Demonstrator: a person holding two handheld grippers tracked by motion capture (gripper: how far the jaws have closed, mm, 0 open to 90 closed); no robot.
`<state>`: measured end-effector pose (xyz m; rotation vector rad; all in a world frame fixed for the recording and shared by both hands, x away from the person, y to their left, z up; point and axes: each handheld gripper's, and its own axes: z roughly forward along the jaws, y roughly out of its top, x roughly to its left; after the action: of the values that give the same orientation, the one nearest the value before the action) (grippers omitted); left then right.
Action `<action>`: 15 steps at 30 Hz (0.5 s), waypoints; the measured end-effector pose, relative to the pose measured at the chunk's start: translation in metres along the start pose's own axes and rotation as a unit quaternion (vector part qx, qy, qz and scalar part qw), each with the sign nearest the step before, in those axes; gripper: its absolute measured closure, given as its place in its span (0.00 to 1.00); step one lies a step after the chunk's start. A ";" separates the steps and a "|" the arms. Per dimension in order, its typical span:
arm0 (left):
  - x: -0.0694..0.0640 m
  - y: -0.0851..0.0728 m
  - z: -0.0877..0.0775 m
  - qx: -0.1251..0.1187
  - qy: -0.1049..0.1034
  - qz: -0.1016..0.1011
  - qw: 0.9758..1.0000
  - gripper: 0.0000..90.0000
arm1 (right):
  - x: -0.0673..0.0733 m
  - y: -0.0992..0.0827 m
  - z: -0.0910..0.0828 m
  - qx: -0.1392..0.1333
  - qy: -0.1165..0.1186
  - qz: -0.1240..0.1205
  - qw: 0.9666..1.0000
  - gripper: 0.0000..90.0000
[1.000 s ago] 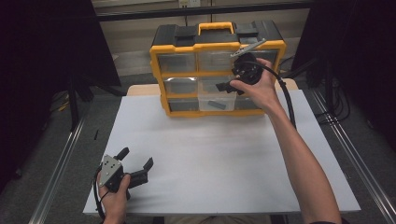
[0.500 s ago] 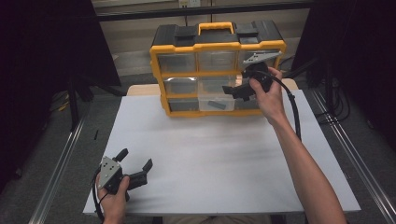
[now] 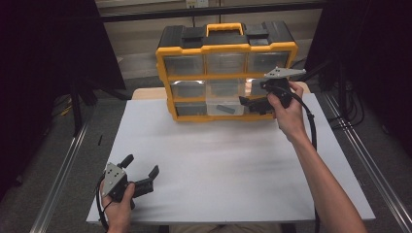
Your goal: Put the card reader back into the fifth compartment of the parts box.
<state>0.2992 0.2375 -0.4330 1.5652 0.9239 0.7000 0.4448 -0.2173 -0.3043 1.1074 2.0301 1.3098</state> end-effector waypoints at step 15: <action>0.000 0.000 0.001 0.005 0.001 0.007 1.000 0.03 | 0.008 -0.028 -0.018 -0.034 -0.020 0.008 0.999 0.04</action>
<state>0.2998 0.2366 -0.4335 1.5810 0.9209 0.7081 0.4166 -0.2263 -0.3217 1.1111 1.9368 1.3437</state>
